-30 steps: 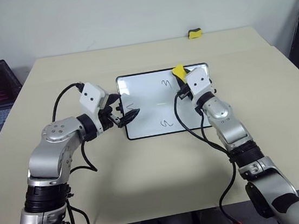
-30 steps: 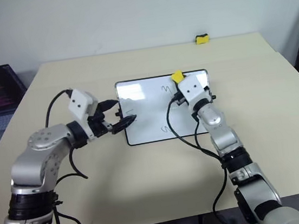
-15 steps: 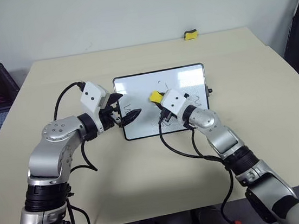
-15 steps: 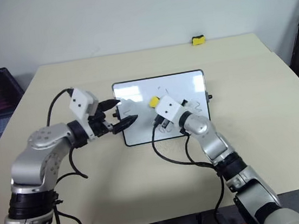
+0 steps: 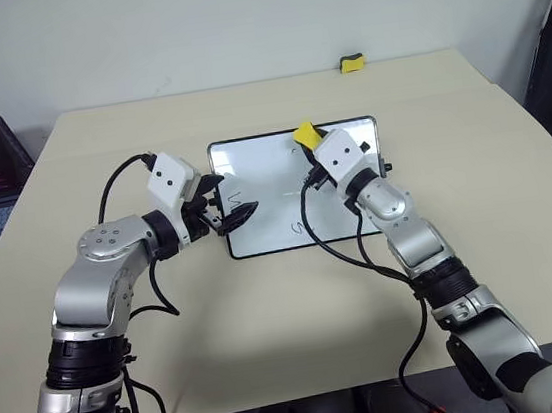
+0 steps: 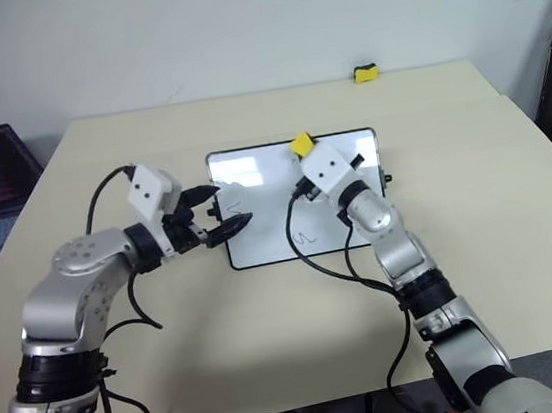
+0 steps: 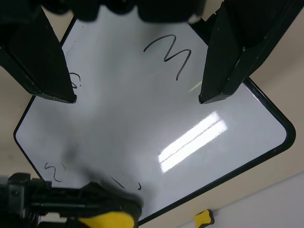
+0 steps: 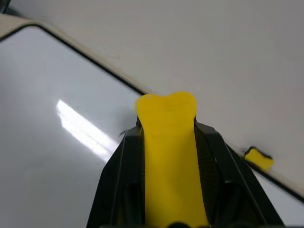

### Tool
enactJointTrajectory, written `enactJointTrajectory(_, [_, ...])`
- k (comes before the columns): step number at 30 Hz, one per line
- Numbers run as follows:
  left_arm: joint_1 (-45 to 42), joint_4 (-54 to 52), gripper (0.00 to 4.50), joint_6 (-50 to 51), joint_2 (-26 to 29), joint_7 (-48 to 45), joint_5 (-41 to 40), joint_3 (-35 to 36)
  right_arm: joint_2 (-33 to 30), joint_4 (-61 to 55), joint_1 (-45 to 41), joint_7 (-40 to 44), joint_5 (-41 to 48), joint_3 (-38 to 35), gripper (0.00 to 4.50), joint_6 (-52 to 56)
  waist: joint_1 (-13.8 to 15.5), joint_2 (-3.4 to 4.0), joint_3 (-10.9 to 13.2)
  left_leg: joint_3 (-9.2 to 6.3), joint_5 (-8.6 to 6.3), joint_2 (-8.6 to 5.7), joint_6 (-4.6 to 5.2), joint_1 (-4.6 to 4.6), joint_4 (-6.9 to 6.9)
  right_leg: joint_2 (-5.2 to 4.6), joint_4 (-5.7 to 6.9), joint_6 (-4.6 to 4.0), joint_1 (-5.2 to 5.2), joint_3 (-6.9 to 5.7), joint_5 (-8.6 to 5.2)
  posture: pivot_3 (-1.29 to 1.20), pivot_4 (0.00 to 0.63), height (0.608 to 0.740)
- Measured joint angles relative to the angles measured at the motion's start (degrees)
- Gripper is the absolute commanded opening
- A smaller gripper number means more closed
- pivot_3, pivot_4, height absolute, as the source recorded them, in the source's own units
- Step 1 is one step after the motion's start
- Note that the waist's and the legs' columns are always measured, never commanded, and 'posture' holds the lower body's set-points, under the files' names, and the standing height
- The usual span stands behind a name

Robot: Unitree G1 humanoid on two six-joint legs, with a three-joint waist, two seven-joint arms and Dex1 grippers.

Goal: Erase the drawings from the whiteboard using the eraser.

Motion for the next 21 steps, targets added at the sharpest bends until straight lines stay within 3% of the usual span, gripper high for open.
enactJointTrajectory(9, [0.1, 0.0, 4.5, 0.0, 0.0, 0.1, 0.0, 0.0, 1.2, -1.8, 1.7, 9.6, 0.4, 5.6, 1.09, 4.4, -0.5, -0.03, 0.0, -0.03, 0.0, 0.0, 0.01, 0.05, 0.05, 0.01, 0.14, 0.0, 0.01, 0.0, 0.0, 0.0, 0.15, 0.74])
enactJointTrajectory(21, [0.5, 0.0, 4.5, 0.0, 0.0, 0.1, 0.1, 0.0, 0.2, 0.4, -2.3, 1.7, 0.0, -0.2, 1.09, 3.7, -0.5, -0.03, 0.0, -0.03, 0.02, 0.0, -0.03, 0.03, 0.02, 0.0, 0.11, -0.01, -0.01, 0.0, 0.0, 0.0, 0.15, 0.74])
